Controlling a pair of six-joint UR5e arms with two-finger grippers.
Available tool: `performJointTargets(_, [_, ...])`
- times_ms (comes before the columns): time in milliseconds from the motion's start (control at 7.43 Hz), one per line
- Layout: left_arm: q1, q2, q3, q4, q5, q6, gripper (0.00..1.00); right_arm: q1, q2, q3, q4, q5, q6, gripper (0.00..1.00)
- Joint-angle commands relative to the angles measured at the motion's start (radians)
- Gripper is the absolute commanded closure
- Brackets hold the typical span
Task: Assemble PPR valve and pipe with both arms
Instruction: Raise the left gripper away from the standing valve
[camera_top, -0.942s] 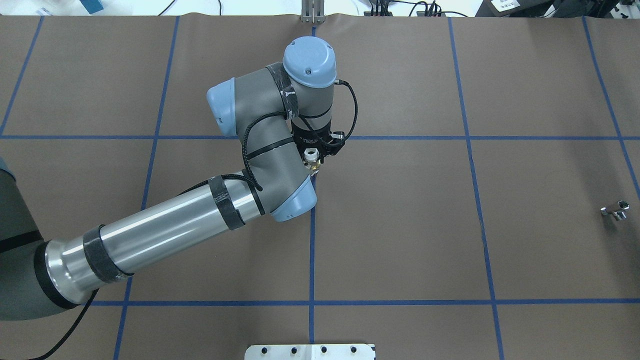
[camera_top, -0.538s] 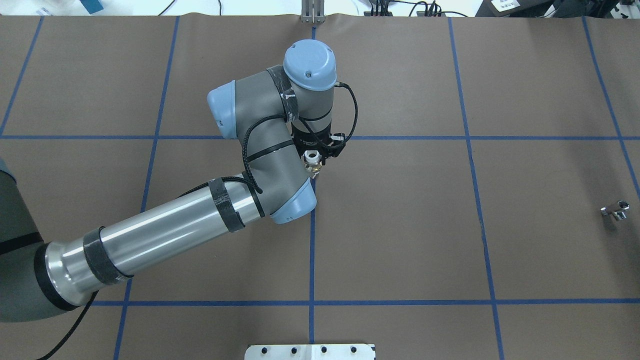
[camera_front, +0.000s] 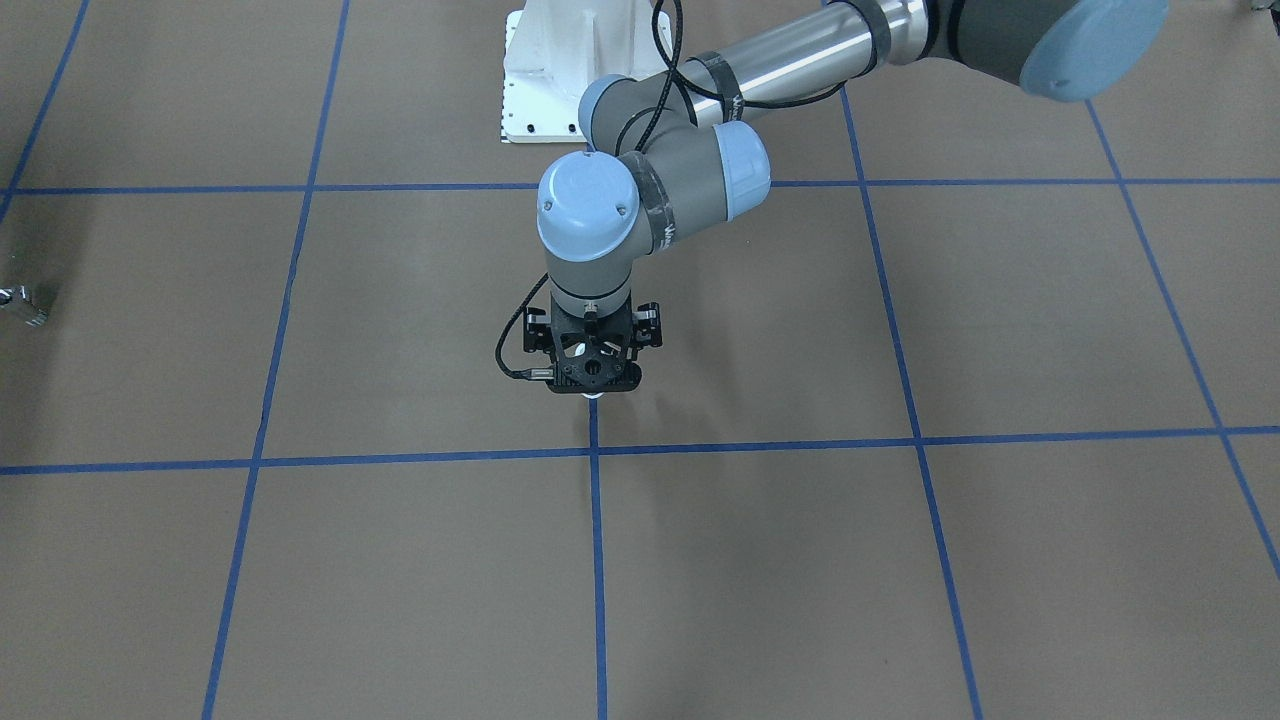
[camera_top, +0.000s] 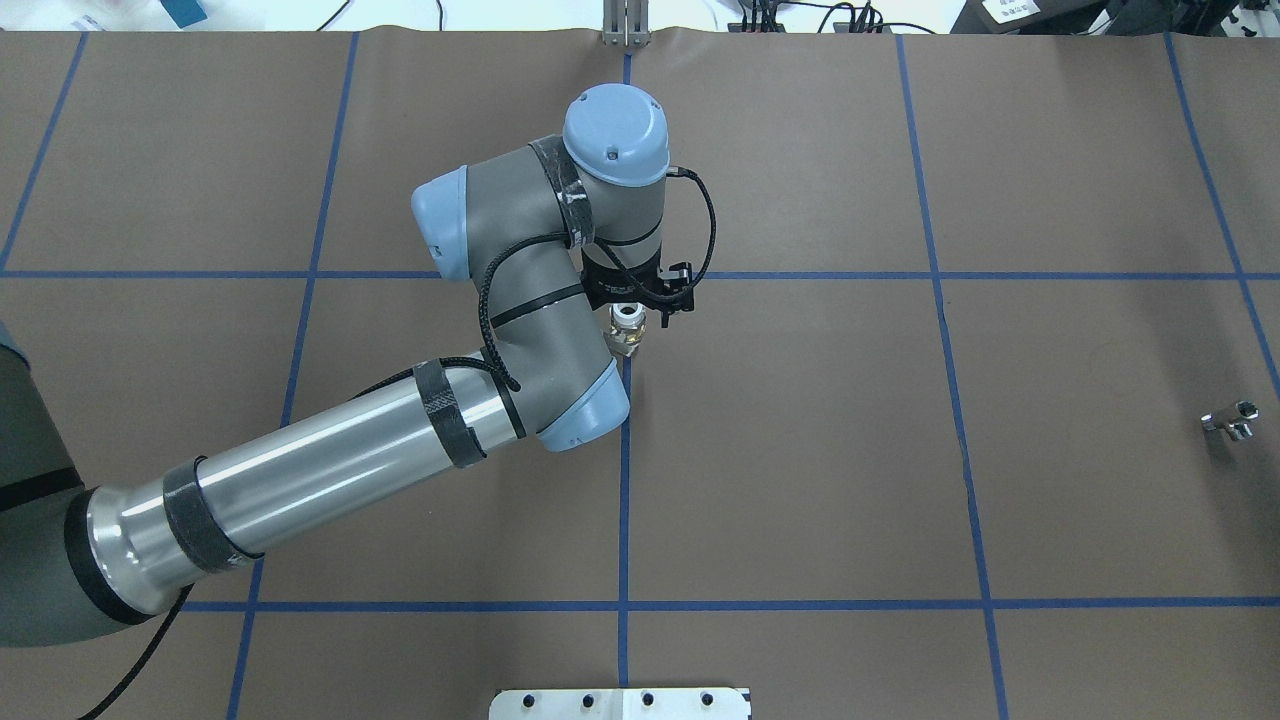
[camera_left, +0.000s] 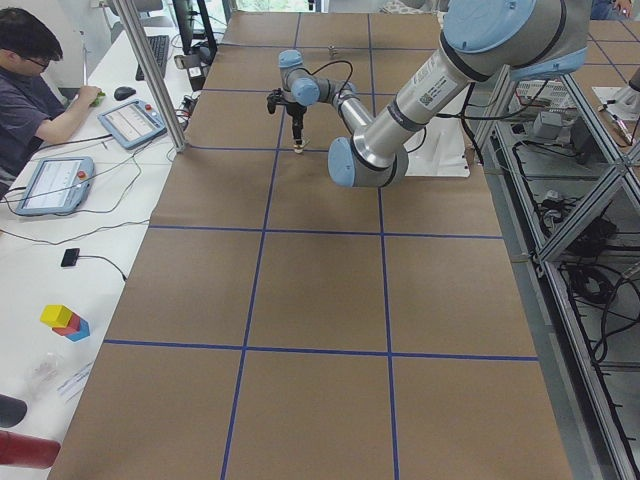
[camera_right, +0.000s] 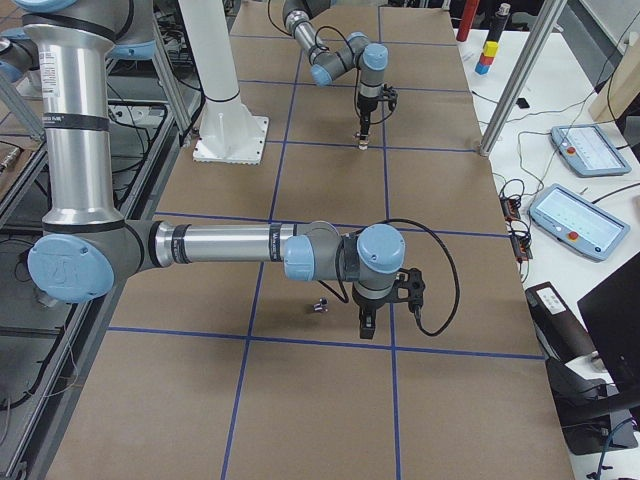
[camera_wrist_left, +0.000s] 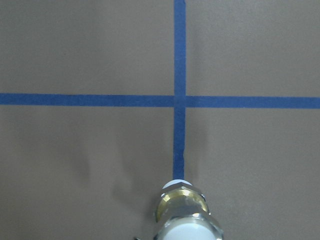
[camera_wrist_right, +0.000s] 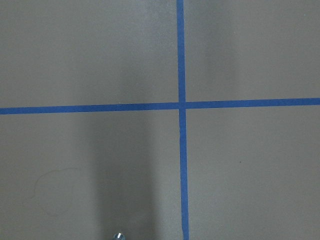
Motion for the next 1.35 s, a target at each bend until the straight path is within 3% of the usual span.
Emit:
performJointTargets(0, [-0.047, 0.003, -0.099, 0.036, -0.015, 0.000, 0.00, 0.001, 0.000, -0.006, 0.007, -0.007, -0.003, 0.00])
performJointTargets(269, [-0.137, 0.054, -0.300, 0.182, -0.110, 0.025, 0.00, -0.001, -0.007, -0.003, 0.007, -0.004, -0.003, 0.00])
performJointTargets(538, [-0.185, 0.306, -0.622, 0.253, -0.113, 0.167, 0.00, -0.034, -0.009, 0.009, 0.008, 0.004, -0.001, 0.00])
performJointTargets(673, [-0.202, 0.380, -0.682, 0.254, -0.113, 0.192, 0.00, -0.070, -0.009, 0.034, 0.010, 0.001, 0.006, 0.00])
performJointTargets(808, [-0.211, 0.391, -0.690, 0.254, -0.113, 0.213, 0.00, -0.103, -0.009, 0.057, 0.060, -0.004, 0.069, 0.00])
performJointTargets(1077, [-0.211, 0.395, -0.698, 0.255, -0.113, 0.213, 0.00, -0.208, -0.061, 0.072, 0.310, -0.031, 0.234, 0.00])
performJointTargets(1212, [-0.211, 0.399, -0.707, 0.258, -0.112, 0.213, 0.00, -0.223, -0.066, 0.054, 0.365, -0.039, 0.243, 0.00])
